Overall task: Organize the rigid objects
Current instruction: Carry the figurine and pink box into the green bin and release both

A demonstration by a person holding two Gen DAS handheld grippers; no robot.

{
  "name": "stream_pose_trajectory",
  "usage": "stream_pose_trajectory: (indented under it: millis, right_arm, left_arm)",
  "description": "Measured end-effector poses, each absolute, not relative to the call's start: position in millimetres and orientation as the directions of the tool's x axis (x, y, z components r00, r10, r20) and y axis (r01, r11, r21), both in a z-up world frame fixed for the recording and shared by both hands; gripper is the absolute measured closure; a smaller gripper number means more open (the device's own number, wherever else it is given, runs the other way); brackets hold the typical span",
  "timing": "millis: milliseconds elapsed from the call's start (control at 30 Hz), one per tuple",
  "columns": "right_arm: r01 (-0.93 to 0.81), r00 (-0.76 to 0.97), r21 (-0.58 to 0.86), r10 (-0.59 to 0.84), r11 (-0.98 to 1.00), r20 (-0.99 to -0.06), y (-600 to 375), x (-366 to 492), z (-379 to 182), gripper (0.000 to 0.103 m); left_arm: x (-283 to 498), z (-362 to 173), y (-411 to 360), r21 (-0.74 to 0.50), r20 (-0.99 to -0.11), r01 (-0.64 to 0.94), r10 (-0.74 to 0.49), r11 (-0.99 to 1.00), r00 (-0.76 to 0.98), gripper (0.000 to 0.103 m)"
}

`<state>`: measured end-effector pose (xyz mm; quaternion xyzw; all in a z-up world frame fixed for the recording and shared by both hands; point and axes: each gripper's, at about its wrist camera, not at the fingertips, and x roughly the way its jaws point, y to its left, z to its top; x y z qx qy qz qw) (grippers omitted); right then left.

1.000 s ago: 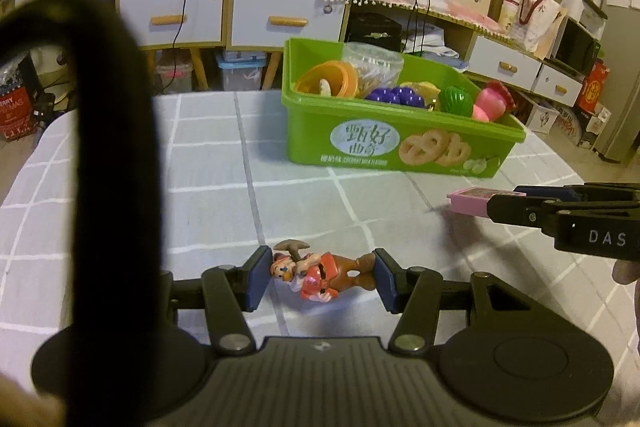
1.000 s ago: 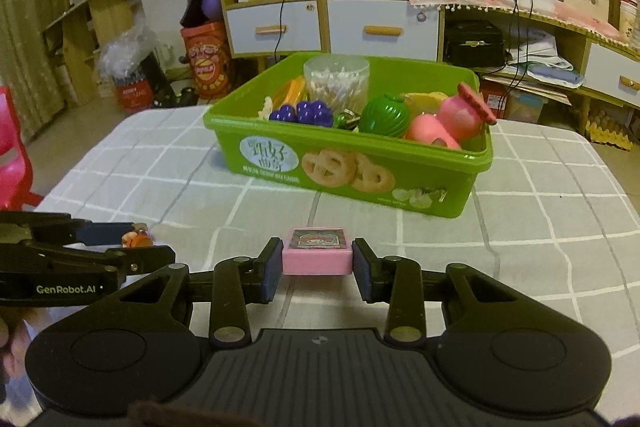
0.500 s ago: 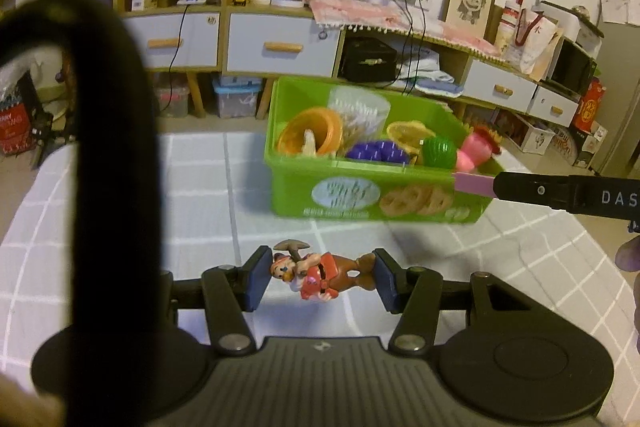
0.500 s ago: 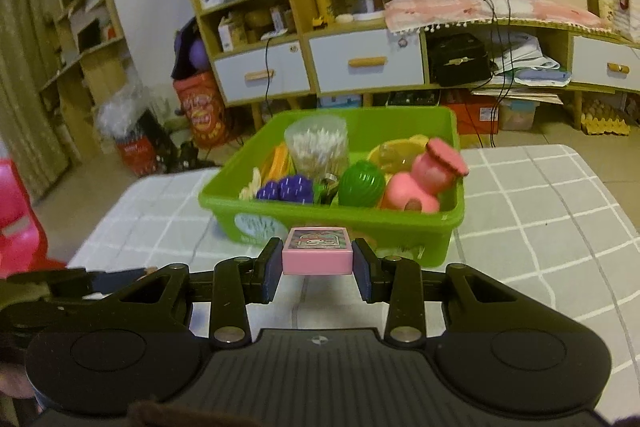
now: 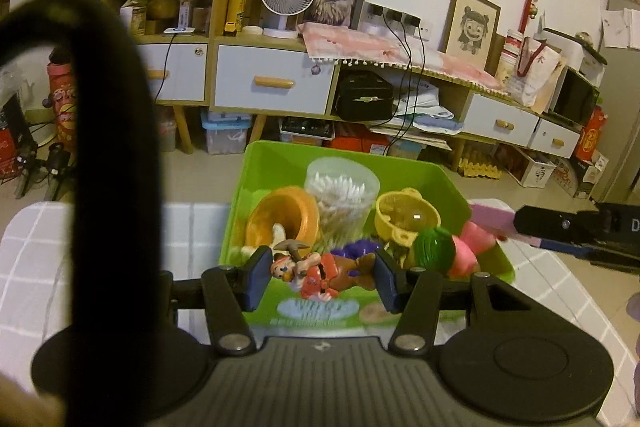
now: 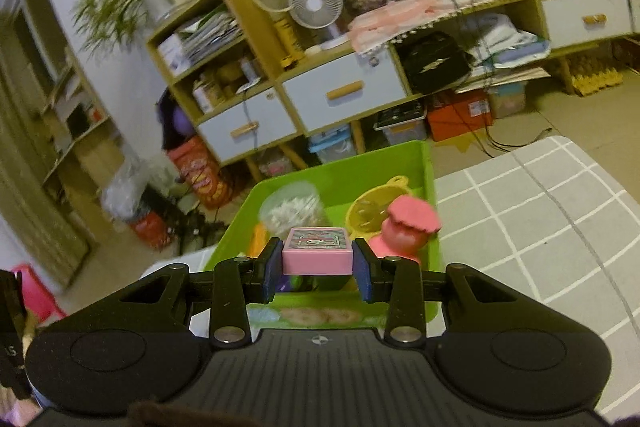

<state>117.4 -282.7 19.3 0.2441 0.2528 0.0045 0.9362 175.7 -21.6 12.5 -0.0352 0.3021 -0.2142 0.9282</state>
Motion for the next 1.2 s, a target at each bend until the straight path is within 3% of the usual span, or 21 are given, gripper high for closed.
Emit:
stream_pose_trajectory:
  millis: [700,767,800,833,1200]
  right_arm:
    - [0.154,0.875,0.448,0.089,0.881,-0.476,-290.8,140.6,4.4,0.061]
    - [0.145,0.888,0.454,0.087,0.879,-0.452,-289.8,138.4,5.8,0.053]
    - [0.145,0.894,0.459,0.083,0.876,-0.441,-290.2,136.9,7.1,0.029]
    - [0.151,0.897,0.465,0.077,0.872,-0.436,-290.7,135.3,8.8,0.019]
    - [0.161,0.892,0.455,0.069,0.876,-0.447,-292.8,128.7,16.4,0.017]
  left_arm:
    - [215.4,-3.7,-61.5,-0.1,-0.559,0.373,-0.363,0.922,0.746,0.07]
    - [215.6,-4.2,-63.2,-0.084,-0.553,0.38,-0.36,0.921,0.751,0.048]
    - [215.6,-4.7,-64.2,-0.076,-0.559,0.375,-0.351,0.924,0.751,0.029]
    - [214.7,-4.6,-64.3,-0.069,-0.555,0.37,-0.344,0.926,0.757,0.025]
    - [199.5,4.0,-60.5,-0.067,-0.567,0.383,-0.351,0.921,0.745,0.025]
